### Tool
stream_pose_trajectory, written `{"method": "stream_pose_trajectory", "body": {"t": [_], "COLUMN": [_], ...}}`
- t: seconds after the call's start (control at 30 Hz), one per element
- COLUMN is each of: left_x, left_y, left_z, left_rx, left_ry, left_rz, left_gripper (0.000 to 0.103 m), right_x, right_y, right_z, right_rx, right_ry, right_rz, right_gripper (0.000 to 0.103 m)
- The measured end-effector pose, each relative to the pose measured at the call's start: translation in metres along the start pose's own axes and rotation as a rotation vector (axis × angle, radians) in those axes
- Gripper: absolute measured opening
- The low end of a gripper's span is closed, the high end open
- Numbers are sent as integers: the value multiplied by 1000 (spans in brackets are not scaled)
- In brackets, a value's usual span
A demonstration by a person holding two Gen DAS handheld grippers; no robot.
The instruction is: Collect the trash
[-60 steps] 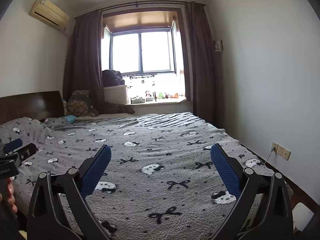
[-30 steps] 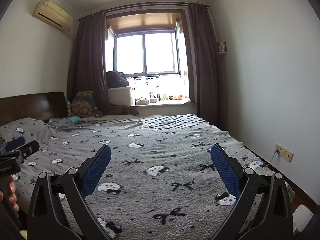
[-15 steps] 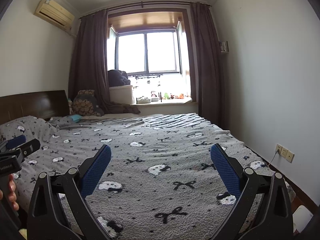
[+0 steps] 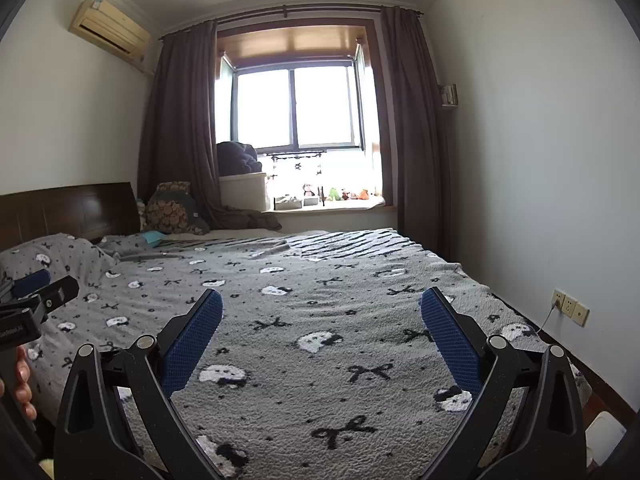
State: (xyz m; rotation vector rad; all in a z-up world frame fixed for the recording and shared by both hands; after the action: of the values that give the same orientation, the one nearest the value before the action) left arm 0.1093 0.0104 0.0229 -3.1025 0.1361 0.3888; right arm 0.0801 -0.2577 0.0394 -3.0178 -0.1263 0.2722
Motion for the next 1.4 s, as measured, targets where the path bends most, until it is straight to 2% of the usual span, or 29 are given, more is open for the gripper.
{"method": "stream_pose_trajectory", "body": {"t": [0.53, 0.87, 1.4], "left_x": [0, -1, -2], "left_y": [-8, -13, -11], "left_z": [-1, -2, -5], "left_rx": [-12, -48, -14], "left_ry": [-8, -14, -16], "left_rz": [-28, -14, -35], "left_gripper": [95, 95, 95], "right_x": [0, 2, -1], "right_y": [-1, -1, -2], "right_z": [-3, -2, -4], "right_rx": [1, -1, -5], "right_ry": [4, -9, -3], "right_rz": [-1, 0, 1], "right_gripper": [100, 100, 100]}}
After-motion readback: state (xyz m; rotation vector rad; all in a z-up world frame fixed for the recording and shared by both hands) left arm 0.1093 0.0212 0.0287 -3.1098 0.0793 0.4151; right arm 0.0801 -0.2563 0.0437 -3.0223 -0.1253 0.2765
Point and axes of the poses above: each gripper's, at about its wrist camera, not at the fingertips, and x roughly the way its jaws point, y to its right, z to its underside, the point moved 6 cm from there along x, roughly the way its jaws point, and after that the axes turned 8 degrees about -z, right-handed, at the moved point
